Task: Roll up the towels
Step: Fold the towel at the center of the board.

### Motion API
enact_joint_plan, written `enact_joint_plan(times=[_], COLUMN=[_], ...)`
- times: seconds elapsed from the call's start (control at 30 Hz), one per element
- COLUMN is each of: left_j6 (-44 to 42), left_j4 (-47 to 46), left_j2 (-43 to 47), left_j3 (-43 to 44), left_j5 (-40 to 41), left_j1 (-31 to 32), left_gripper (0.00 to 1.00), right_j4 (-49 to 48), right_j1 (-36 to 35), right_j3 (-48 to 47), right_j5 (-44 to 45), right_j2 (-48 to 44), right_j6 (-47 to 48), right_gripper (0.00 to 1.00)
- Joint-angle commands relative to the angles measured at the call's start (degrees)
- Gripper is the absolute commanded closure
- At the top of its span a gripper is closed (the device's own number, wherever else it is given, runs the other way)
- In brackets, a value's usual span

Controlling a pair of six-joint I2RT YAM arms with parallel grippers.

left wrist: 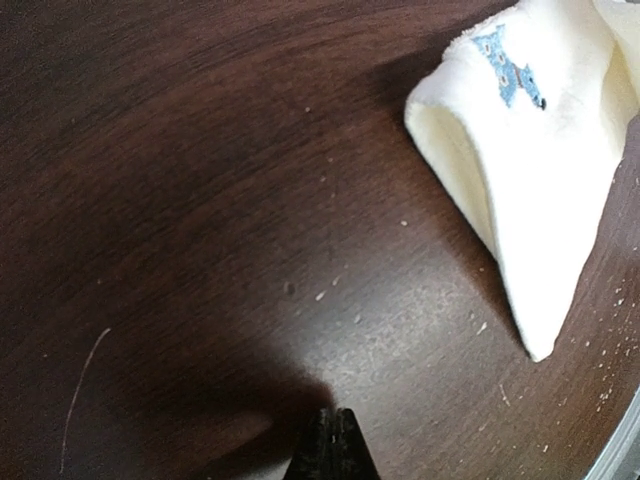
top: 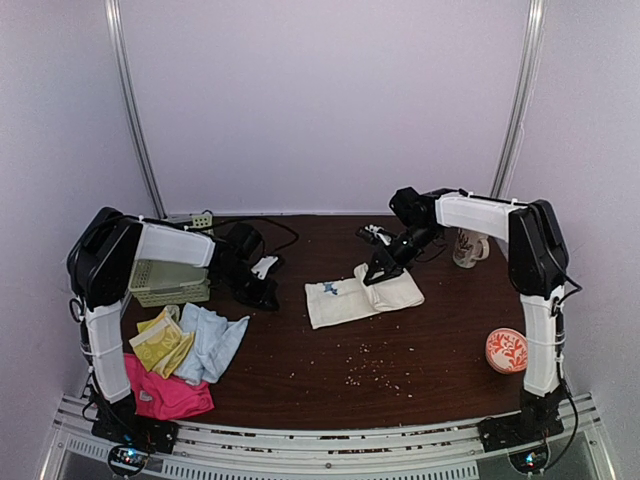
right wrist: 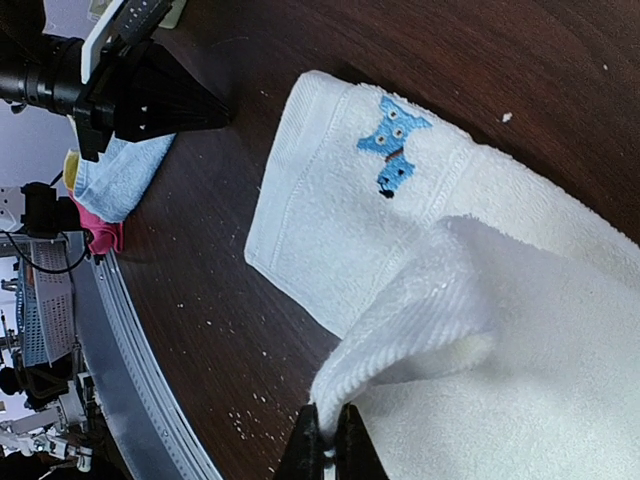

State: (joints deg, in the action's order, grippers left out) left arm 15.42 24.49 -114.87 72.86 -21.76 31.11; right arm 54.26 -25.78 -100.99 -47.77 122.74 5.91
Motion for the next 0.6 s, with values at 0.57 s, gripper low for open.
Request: enact_joint_plan(times=[0.57], left_j6=[7.82], left_j4=[-12.21], left_j2=[-3.1], left_j3=[-1.48], left_j5=[-7.42], left_j1=[3.1], left_gripper=[1.0], right_j4=[-9.53], right_j1=[-9.62], right_j3=[-10.96], right_j5=[2.65], right_j2=[9.38], right_j6=[-12.51], right_gripper=[1.0])
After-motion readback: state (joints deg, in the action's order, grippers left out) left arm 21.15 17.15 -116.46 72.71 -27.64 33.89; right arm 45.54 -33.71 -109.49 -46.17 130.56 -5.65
